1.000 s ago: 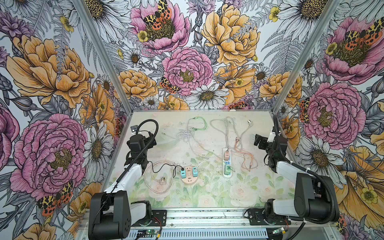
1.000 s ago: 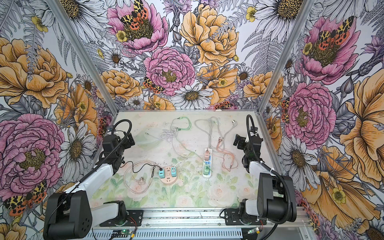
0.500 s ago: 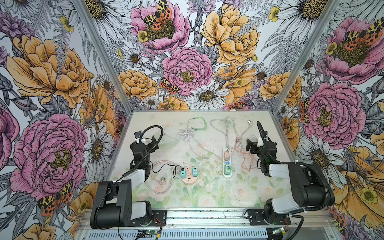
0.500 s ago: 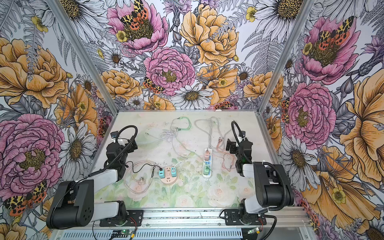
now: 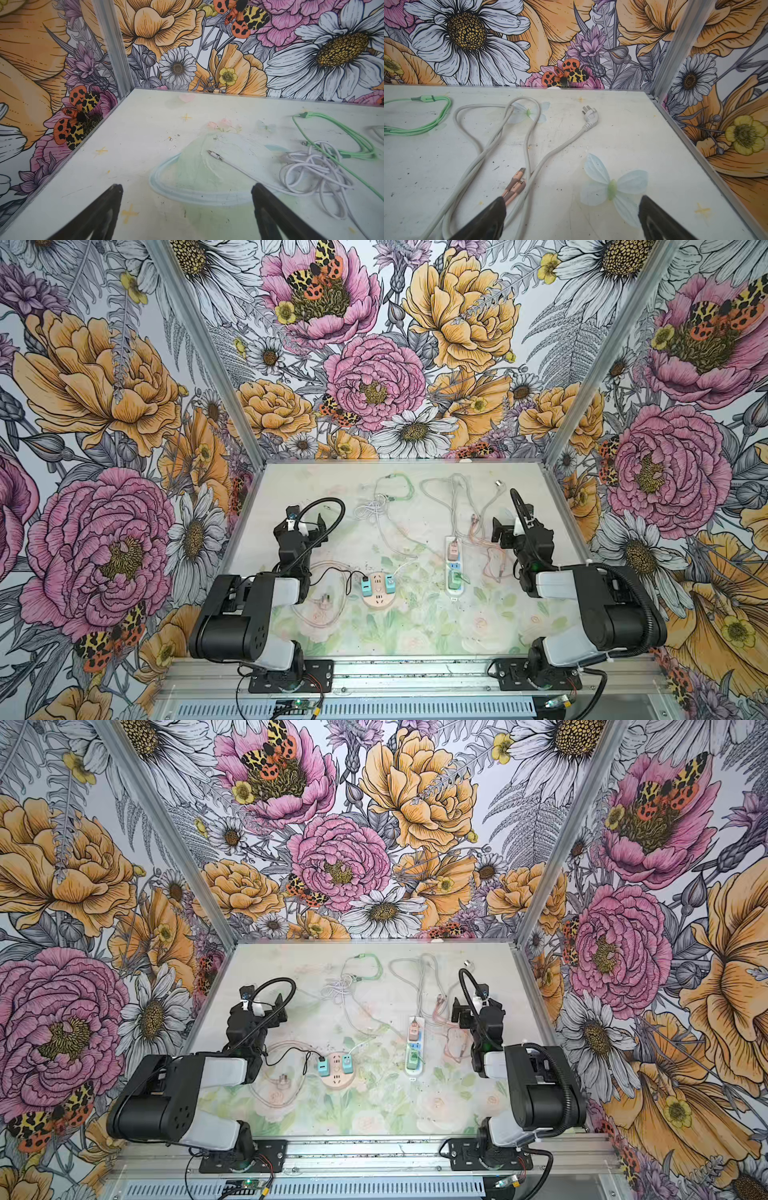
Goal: Insert the plug
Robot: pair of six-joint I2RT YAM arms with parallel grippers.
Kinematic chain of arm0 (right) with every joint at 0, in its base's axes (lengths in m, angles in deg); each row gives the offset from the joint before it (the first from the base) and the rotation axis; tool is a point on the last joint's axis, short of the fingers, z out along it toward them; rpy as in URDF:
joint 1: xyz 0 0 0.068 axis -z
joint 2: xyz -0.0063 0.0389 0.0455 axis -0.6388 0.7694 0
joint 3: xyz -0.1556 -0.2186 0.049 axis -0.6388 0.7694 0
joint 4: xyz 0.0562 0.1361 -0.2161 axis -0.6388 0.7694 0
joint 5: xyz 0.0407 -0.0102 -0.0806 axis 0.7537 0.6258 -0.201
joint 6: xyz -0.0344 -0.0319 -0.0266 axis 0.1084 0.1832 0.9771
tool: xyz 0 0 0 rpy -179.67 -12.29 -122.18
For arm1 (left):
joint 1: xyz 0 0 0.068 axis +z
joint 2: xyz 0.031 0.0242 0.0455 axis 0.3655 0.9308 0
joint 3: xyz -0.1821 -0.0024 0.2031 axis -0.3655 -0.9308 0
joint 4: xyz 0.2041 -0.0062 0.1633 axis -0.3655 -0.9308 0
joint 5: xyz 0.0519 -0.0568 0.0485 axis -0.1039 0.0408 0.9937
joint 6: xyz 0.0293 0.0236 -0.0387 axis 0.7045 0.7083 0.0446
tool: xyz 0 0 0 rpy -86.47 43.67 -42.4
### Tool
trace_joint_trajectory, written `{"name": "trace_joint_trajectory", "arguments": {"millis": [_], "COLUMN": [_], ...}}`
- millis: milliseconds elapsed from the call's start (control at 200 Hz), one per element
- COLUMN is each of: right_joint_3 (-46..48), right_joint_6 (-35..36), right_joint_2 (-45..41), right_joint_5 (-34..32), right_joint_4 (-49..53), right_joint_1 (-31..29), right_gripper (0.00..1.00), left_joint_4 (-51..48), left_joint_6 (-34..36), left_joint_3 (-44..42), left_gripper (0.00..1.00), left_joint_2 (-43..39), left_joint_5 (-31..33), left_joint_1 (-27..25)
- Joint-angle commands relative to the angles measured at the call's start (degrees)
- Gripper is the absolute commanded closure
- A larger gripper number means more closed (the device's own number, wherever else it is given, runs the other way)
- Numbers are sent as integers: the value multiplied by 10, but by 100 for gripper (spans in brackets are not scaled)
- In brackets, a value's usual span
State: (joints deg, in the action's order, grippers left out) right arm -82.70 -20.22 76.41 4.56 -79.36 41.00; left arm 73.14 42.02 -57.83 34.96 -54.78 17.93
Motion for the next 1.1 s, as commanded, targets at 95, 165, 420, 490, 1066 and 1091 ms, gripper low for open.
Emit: {"name": "trace_joint_trajectory", "arguments": {"millis": [95,165,420,490,1066,1091], "right_joint_3": [-19,-19,-18,-18,-18,-18], "right_joint_6": [-14,-14,-14,-14,-14,-14], "right_joint_2": [10,10,10,9,10,10], "right_joint_5": [-34,-34,-34,-34,-34,-34], "right_joint_4": [8,9,6,6,7,7], "right_joint_1": [-1,-1,0,0,-1,0], "right_gripper": [1,1,1,1,1,1], "left_joint_4": [58,69,27,31,26,26], "left_joint_6": [9,11,-38,-37,-25,-24], "left_joint_3": [-5,3,14,13,17,17], "left_gripper": [1,2,1,1,1,1], "left_joint_2": [21,43,33,35,36,36], "left_joint_5": [38,51,-22,-22,39,39], "left_joint_1": [-3,-4,47,47,25,23]}}
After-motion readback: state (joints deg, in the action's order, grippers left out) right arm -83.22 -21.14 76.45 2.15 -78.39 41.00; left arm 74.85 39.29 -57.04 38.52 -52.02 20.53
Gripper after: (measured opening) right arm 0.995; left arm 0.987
